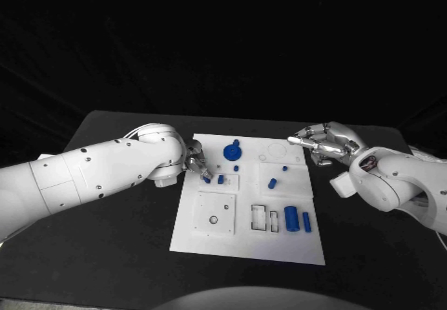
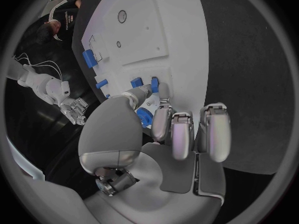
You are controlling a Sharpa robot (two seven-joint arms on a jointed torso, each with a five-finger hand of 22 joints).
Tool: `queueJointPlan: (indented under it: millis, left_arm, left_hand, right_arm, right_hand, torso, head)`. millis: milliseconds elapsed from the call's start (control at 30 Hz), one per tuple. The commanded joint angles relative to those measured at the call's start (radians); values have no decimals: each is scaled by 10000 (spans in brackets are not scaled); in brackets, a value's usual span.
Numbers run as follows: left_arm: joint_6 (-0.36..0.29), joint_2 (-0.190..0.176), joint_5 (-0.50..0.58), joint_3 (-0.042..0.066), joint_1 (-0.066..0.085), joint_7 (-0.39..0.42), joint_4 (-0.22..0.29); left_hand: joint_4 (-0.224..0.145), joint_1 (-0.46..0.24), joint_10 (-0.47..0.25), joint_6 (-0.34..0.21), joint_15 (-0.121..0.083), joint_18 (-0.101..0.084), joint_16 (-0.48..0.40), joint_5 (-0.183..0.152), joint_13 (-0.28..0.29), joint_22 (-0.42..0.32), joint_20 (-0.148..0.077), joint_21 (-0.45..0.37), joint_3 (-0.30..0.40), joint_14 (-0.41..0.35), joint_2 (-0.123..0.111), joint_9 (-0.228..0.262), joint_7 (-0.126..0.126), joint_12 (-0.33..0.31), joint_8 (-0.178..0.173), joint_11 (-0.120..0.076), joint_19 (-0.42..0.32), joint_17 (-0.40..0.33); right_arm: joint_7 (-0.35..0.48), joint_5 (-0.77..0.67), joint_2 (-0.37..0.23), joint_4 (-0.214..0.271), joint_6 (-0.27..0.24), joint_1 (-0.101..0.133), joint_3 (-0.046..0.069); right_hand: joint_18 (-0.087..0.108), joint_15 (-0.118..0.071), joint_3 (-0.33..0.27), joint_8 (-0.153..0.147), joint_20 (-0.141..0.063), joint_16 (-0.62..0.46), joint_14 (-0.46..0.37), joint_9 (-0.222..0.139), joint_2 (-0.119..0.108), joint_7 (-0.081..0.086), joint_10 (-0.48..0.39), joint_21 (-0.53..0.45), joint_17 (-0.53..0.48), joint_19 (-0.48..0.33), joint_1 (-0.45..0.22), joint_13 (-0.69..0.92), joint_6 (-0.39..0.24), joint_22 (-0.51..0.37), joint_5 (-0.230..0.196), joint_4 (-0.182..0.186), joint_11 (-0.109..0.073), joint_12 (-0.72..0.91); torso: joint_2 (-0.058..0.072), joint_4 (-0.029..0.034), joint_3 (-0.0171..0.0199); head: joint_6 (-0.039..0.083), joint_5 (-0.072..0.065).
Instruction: Assemble the parts on the task board
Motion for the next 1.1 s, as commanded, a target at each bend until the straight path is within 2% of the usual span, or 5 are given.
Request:
queueJointPlan:
  millis: [33,667,933,1100]
  left_arm:
    - [219,53,-48,-71,-89,-136,-41]
    - [187,108,-173,-72,-87,-158,-91]
    - [69,92,-210,-66,-86,-167,-169]
    - [-151,52,-198,-42,-86,-154,-159]
  left_hand:
    - [60,-206,38,178,-83,-128,30,70,33,1999,-89,72,-136,1072,13,-22,-107,69,1,30,834,2634]
    - [376,-618,96,277,-103,-140,30,79,181,2048,-108,113,-588,1072,0,-47,-124,168,-9,13,850,2634]
    - [892,-1083,115,362,-96,-152,30,60,252,2095,-103,151,-1460,1072,-49,-55,-110,202,4,25,864,2634]
    - [1339,-1328,125,396,-85,-161,30,49,288,2128,-94,179,-2333,1072,-5,-55,-96,215,15,37,874,2634]
  right_arm:
    - [104,-4,-4,25,99,-7,1]
    - [107,-1,-15,37,101,-6,2]
    - [107,1,-14,30,89,-6,2]
    - [110,1,-4,18,93,-6,2]
  right_hand:
    - [55,38,-40,-65,0,40,1044,14,125,-25,952,-69,2632,-47,2,3400,64,-24,39,5,-187,3422]
    - [57,38,-41,-68,0,40,1044,14,125,-25,946,-75,2632,-52,3,3393,63,-33,40,4,-187,3415]
    - [62,38,-44,-83,0,40,1044,16,128,-22,919,-88,2632,-64,7,3360,58,-52,41,-1,-186,3376]
    - [62,38,-44,-83,0,40,1044,16,128,-22,919,-88,2632,-64,7,3360,58,-52,41,-1,-186,3376]
  torso:
    - [-3,1,-2]
    - [-6,-1,-2]
    - [-6,4,-10]
    - [-5,-5,-12]
  head:
    - [-6,-17]
    - [-25,-41]
    - [-8,-51]
    - [3,-49]
